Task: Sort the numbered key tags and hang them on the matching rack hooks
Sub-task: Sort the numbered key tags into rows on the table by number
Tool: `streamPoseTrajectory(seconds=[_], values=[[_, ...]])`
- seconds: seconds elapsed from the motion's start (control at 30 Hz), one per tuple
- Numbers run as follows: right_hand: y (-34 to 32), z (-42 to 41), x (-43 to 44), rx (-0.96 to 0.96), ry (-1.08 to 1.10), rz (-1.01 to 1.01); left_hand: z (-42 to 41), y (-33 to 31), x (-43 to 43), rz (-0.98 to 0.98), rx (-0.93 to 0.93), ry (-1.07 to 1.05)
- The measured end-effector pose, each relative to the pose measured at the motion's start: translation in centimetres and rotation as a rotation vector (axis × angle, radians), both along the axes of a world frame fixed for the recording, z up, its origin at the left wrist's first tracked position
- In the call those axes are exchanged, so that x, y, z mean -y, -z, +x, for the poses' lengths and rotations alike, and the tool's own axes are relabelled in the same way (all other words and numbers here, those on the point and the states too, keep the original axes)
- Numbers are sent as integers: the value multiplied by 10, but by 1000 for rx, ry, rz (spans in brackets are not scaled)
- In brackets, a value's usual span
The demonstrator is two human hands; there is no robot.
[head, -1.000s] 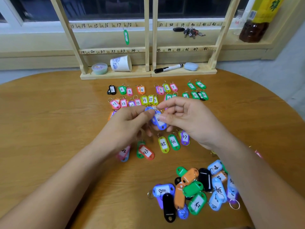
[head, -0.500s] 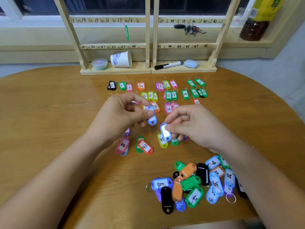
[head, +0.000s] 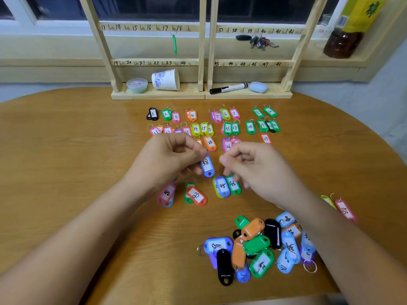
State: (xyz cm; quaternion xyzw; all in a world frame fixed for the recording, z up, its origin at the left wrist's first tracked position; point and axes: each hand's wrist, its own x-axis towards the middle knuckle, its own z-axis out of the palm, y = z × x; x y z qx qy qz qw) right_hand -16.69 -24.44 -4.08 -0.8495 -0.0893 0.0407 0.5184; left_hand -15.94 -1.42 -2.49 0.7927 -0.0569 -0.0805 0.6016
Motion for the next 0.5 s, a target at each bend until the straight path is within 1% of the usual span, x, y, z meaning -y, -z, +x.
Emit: streamPoseTrajectory(seconds=[0.03, 0.1, 0.27, 0.4, 0.5], values=[[-3, -1, -2, -22, -24, 66, 0, 0, 1, -2, 3, 0], [-5, 0, -5, -30, -52, 114, -1, 0, 3, -14, 7, 1], [-8, 5, -3, 2, -62, 126, -4, -1, 7, -14, 49, 61], [-8, 8, 1, -15, -109, 116, -6, 0, 9, -39, 73, 76], [-14, 13, 10, 17, -37, 147, -6, 2, 11, -35, 106, 62]])
